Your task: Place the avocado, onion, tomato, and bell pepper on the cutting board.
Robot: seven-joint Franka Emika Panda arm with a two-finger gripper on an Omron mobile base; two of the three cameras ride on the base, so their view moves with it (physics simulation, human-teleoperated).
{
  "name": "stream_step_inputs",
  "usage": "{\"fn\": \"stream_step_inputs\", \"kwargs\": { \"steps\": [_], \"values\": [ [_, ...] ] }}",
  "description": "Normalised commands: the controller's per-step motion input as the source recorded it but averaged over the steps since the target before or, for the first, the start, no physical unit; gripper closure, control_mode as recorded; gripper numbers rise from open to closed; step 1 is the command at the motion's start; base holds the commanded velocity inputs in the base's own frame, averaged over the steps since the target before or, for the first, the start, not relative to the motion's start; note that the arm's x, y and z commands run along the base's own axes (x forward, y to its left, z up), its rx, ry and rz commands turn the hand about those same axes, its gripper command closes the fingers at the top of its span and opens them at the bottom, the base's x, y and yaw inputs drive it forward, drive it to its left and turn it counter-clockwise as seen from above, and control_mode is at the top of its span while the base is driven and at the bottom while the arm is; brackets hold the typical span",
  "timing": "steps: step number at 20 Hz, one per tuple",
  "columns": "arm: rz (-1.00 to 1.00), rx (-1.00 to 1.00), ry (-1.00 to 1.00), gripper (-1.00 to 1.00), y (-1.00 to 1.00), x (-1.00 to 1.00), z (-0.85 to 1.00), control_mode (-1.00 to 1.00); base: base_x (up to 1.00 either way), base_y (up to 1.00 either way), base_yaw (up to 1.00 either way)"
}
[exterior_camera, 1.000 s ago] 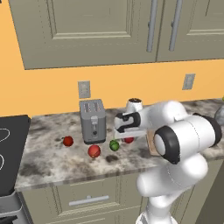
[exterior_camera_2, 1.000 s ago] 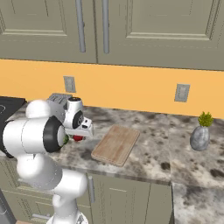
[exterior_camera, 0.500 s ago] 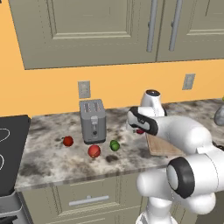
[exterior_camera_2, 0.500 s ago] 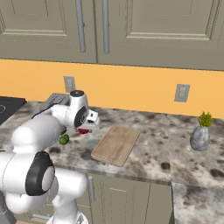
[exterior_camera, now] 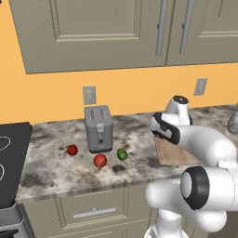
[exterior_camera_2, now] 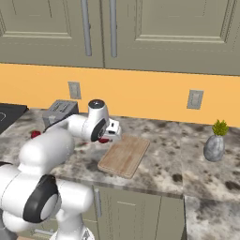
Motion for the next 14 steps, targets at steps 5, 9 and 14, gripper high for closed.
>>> {"fn": "stream_step_inputs", "kwargs": {
  "steps": [5,9,14],
  "values": [
    [-0.07,0.0,0.07,1.0,-0.56,0.46,0.03,-1.0,0.0,0.0,0.0],
    [-0.05,0.01,0.08,1.0,-0.33,0.26,-0.03,-1.0,0.0,0.0,0.0],
    [0.0,0.02,0.09,1.0,-0.06,0.02,-0.37,-1.0,0.0,0.0,0.0]
  ]
}}
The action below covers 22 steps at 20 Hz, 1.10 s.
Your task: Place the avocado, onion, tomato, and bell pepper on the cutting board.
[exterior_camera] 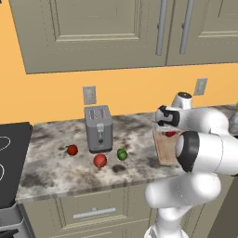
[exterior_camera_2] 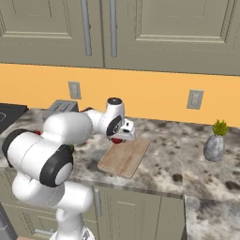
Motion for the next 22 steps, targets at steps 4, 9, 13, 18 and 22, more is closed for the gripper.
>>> {"fn": "stream_step_inputs", "kwargs": {
  "steps": [4,9,13,18,22],
  "values": [
    [0.0,0.0,0.12,1.0,0.0,0.08,-0.47,-1.0,0.0,0.0,0.0],
    [0.0,0.0,0.08,1.0,0.0,0.02,-0.35,-1.0,0.0,0.0,0.0],
    [0.0,0.0,0.09,1.0,0.0,0.0,-0.35,-1.0,0.0,0.0,0.0],
    [0.0,0.0,0.09,-1.0,0.0,0.0,-0.34,-1.0,0.0,0.0,0.0],
    [0.0,0.0,0.04,-1.0,0.0,0.0,-0.25,-1.0,0.0,0.0,0.0]
  ]
}}
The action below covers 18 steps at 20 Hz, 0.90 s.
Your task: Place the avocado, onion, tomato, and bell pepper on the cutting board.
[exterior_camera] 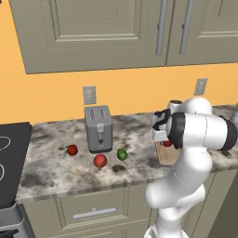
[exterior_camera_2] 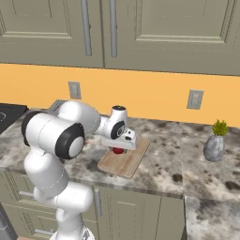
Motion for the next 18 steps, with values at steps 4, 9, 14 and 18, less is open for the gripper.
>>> {"fn": "stream_step_inputs", "kwargs": {
  "steps": [4,9,14,18],
  "values": [
    [0.0,0.0,0.04,-1.0,0.0,0.0,-0.11,-1.0,0.0,0.0,0.0],
    [0.0,0.0,0.0,-1.0,0.0,-0.03,0.04,-1.0,0.0,0.0,0.0],
    [0.0,0.0,-0.01,-1.0,0.05,-0.03,0.5,-1.0,0.0,0.0,0.0],
    [0.0,0.0,-0.08,-1.0,0.31,-0.17,0.68,-1.0,0.0,0.0,0.0]
  ]
}}
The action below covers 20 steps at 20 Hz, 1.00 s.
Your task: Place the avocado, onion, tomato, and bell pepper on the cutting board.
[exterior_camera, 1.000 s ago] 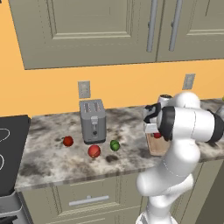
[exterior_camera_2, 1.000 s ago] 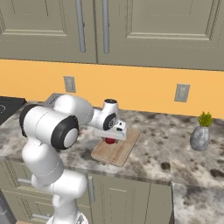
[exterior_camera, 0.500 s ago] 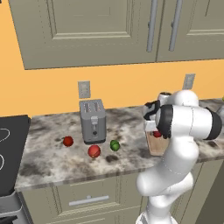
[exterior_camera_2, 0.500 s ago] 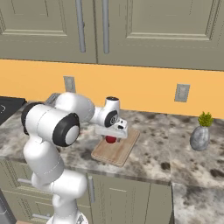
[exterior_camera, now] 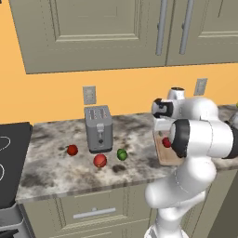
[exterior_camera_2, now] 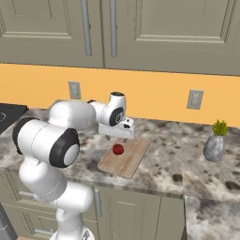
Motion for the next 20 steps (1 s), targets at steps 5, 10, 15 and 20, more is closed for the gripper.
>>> {"fn": "stream_step_inputs", "kwargs": {
  "steps": [5,10,15,20],
  "values": [
    [0.0,0.0,-0.1,-1.0,0.68,-0.65,0.29,-1.0,0.0,0.0,0.0],
    [0.01,0.0,-0.14,-1.0,0.73,-0.58,0.45,-1.0,0.0,0.0,0.0],
    [0.02,-0.01,-0.07,-1.0,0.82,-0.35,0.34,-1.0,0.0,0.0,0.0],
    [0.01,0.0,0.0,-1.0,0.68,-0.12,0.05,-1.0,0.0,0.0,0.0]
  ]
}}
